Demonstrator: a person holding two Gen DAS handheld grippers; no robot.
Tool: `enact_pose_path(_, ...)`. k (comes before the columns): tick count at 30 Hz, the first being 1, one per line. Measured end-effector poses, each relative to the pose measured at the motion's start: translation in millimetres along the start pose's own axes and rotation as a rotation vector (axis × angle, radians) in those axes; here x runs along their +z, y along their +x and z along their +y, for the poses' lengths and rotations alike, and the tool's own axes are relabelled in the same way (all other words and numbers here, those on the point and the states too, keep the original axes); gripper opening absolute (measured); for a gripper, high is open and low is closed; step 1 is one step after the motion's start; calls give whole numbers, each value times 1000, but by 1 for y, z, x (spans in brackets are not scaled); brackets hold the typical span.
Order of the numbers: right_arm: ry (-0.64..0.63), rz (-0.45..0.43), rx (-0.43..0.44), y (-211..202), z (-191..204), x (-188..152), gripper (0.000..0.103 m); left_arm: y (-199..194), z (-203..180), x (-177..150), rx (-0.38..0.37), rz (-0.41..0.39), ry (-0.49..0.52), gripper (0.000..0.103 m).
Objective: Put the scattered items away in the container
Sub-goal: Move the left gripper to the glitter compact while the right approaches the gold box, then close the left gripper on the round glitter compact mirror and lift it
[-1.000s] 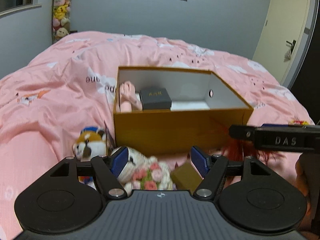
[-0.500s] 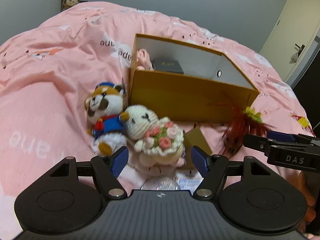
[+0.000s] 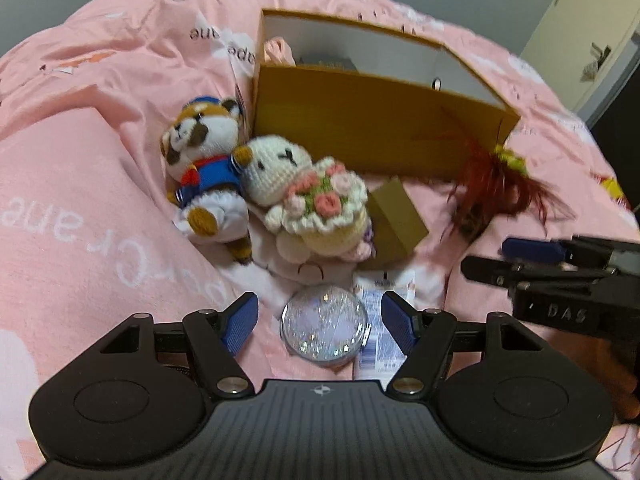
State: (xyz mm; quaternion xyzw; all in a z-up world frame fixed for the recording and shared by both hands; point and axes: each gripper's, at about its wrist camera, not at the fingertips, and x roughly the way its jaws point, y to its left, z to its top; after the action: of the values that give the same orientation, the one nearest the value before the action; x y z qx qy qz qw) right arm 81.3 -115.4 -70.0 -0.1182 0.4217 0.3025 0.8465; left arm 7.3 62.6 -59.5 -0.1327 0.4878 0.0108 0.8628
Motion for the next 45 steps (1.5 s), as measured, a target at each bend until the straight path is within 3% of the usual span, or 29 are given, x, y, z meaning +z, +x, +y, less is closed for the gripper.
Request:
enact_pose_path(7, 3, 19, 17, 6, -3, 1, 52, 23, -8, -1, -1, 83, 49, 79)
enact_pose_path(10, 4, 27, 24, 9, -4, 1, 52, 36, -13, -1, 25, 112, 73, 73)
enact_pose_path(17, -2, 42, 32, 19, -5, 1, 51, 61, -15, 0, 63, 173, 95, 74)
enact_pose_path(24, -6, 63, 43, 30, -6, 2, 51, 83, -13, 1, 13, 227, 88, 87)
enact_pose_path(32, -11, 83, 49, 38, -6, 4, 52, 97, 3, 7, -59, 236, -21, 93)
enact_pose_path(36, -14, 87, 47, 39, -5, 4, 52, 96, 8, 6, -85, 239, -49, 93)
enact_pose_path(41, -11, 85, 47, 39, -6, 5, 52, 94, 15, 5, -126, 244, -90, 86)
enact_pose_path(45, -5, 81, 50, 37, -7, 5, 52, 90, 23, 5, -260, 244, -164, 84)
